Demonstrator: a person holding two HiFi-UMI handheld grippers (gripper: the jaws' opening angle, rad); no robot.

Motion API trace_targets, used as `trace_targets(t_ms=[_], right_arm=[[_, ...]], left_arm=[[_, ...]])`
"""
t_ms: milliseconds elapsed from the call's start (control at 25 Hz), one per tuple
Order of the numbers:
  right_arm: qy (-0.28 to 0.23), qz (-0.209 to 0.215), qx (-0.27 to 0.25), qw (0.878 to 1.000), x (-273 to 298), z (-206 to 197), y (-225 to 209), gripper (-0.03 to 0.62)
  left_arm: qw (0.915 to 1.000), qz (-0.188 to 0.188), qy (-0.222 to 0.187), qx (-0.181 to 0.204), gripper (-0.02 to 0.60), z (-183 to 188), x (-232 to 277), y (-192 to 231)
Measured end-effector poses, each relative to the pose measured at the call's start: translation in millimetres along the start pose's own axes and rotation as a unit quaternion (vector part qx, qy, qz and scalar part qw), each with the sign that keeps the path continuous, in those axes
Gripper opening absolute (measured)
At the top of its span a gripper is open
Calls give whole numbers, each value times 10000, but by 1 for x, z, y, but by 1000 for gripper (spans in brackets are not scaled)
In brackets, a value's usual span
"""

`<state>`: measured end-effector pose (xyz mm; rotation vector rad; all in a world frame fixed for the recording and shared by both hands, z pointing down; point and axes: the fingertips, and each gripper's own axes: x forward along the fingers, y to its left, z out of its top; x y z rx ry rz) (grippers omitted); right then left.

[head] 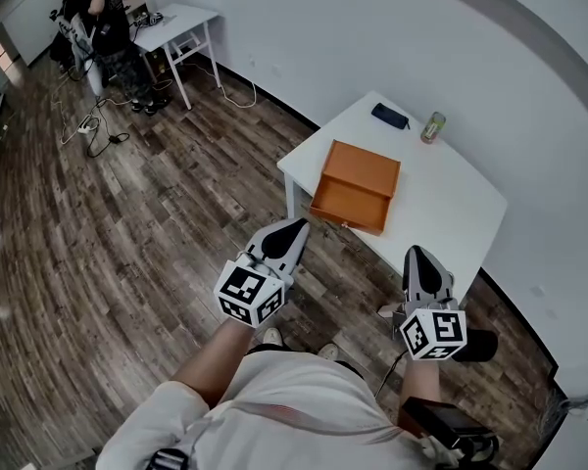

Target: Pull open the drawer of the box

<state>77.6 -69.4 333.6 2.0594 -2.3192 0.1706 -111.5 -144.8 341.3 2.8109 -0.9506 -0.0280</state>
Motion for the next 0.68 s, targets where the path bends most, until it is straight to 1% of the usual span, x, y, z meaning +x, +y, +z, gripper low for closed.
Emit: trace_targets(t_ms=[280,680], right_arm=[[-2,43,-36,10000,0,0,1,3],[9,60,-108,9999,-5,-1,5,2]], left_arm=[[10000,50,-4,-4,11,2,-1,3],[10000,24,8,-14,11,-1,-3,-1]])
